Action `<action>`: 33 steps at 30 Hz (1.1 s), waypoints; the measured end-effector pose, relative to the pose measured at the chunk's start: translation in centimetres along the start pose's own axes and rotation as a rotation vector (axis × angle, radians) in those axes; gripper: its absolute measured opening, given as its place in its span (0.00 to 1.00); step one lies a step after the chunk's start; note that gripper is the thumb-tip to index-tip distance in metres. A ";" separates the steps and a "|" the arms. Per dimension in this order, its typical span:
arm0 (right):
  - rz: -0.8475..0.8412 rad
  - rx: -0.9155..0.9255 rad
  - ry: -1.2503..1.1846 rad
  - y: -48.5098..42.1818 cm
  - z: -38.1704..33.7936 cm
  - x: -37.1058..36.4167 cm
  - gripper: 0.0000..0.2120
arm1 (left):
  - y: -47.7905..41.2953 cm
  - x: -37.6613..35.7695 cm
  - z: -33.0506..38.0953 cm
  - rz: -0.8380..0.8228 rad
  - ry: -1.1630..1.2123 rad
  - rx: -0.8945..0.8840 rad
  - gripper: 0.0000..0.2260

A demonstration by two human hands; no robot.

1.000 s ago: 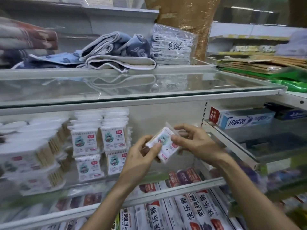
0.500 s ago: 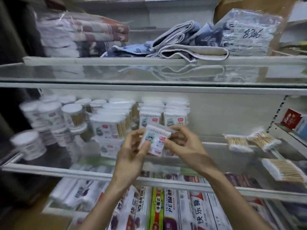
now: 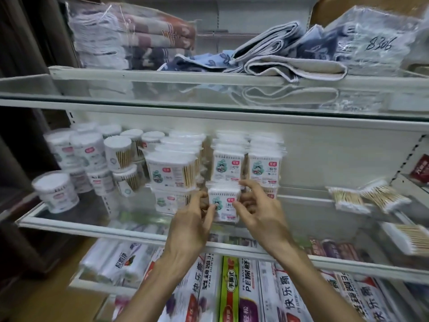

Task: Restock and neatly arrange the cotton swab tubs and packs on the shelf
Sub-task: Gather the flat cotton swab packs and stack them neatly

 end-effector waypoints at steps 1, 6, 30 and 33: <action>-0.007 -0.005 0.010 0.0 0.0 -0.1 0.22 | -0.1 -0.1 0.2 0.000 -0.035 -0.012 0.11; -0.062 -0.051 0.041 0.1 0.2 -0.2 0.23 | -0.2 -0.2 0.3 -0.050 -0.144 -0.005 0.13; 0.005 -0.478 0.710 5.2 12.7 20.8 0.23 | -3.8 -11.3 15.4 -0.404 0.694 -0.289 0.05; -0.050 -0.434 0.660 4.5 13.2 21.3 0.19 | -4.3 -12.2 15.9 -0.433 0.691 -0.265 0.04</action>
Point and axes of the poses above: each hand's wrist, its own y-axis away from the middle knuckle, its own x-axis out of the back of the hand, z = x × y, the point moved 5 cm from there along -y, towards the middle knuckle, and after that the axes turned 13 degrees about -z, right-handed, at the moved point
